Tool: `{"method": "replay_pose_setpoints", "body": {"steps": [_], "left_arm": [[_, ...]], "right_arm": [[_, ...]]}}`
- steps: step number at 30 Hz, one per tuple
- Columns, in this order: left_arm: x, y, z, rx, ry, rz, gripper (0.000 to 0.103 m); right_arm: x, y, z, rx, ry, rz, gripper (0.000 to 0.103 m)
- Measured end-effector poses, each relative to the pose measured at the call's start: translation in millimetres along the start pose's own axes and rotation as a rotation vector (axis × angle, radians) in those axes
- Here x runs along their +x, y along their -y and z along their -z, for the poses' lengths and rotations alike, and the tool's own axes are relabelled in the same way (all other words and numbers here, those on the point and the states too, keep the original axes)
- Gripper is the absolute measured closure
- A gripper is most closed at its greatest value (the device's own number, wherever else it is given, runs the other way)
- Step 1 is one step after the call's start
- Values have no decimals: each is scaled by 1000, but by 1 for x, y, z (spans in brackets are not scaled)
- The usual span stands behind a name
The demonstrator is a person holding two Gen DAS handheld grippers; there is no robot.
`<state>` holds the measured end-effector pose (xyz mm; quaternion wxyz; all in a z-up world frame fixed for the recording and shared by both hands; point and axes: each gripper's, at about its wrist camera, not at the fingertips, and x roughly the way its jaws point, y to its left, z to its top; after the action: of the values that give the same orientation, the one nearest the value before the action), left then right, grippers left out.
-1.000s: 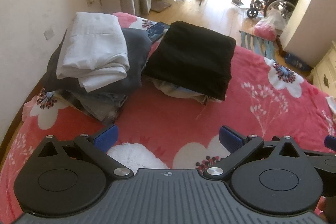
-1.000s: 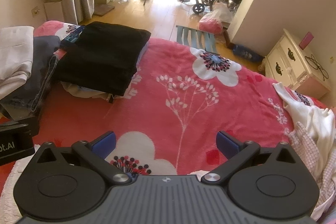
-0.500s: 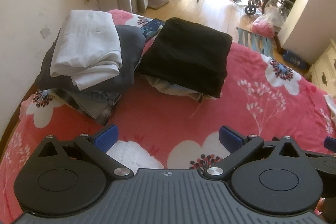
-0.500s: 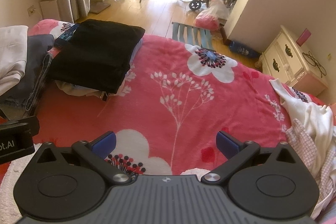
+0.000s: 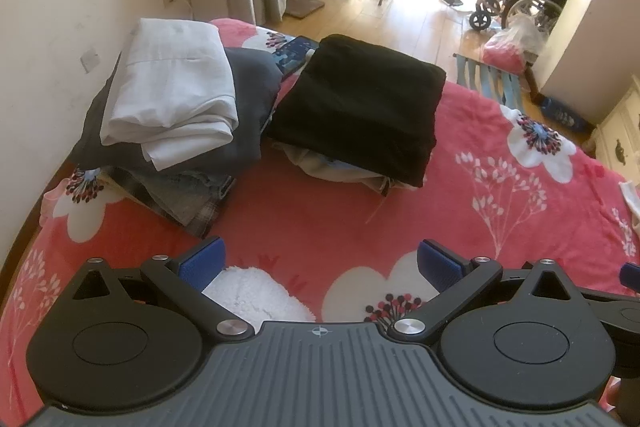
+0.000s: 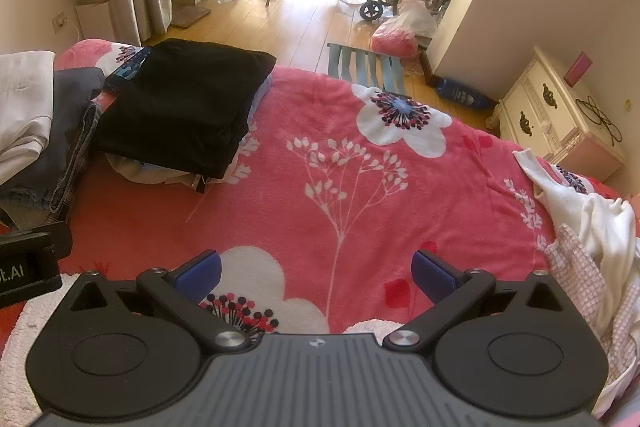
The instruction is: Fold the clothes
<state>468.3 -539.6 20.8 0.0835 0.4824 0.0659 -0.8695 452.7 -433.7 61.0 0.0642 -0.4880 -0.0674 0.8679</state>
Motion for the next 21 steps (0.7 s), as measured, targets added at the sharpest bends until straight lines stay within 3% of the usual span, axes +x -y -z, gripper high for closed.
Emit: {"method": "replay_pose_setpoints", "body": {"steps": [21], "left_arm": [[-1, -6, -1, -16, 0, -1, 0]], "right_arm": [[-2, -4, -1, 0, -3, -7, 0]]}}
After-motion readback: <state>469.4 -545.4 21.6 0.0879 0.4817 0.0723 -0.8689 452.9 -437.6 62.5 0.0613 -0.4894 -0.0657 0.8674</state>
